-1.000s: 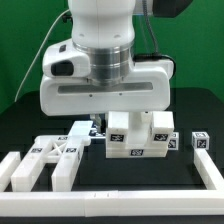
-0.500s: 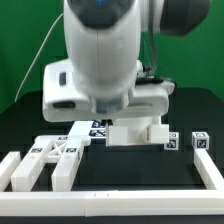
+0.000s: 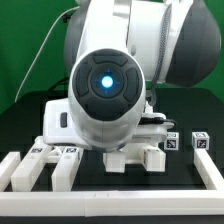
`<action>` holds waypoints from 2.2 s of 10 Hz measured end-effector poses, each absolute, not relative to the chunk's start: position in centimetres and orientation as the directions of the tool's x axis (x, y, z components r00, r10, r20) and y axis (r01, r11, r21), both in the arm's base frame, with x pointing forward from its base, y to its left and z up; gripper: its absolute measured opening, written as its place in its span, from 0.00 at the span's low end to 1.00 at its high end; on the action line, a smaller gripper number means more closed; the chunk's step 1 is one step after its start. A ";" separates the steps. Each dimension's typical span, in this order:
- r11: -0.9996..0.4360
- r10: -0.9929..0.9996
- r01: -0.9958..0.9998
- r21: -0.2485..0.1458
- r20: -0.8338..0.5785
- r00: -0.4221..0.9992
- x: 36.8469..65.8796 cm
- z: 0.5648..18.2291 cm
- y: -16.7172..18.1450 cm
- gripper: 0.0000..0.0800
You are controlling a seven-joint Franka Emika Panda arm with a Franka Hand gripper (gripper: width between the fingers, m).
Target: Assemble chair
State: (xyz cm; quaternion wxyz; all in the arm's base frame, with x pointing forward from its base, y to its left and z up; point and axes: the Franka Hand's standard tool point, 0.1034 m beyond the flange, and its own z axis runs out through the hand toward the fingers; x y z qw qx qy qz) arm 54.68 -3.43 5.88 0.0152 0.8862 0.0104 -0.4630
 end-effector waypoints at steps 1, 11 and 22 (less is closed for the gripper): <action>-0.998 -0.053 -0.011 0.055 -0.858 0.511 53.3 5.3 -4.0 0.04; -0.994 -0.109 -0.052 0.096 -0.886 0.450 51.3 3.7 -5.0 0.04; -0.994 -0.111 -0.054 0.097 -0.880 0.462 51.5 3.4 -5.2 0.81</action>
Offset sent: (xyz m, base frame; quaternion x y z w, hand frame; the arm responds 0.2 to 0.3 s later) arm -0.0201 -0.0014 -0.0043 0.0380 -0.1114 0.0753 0.9902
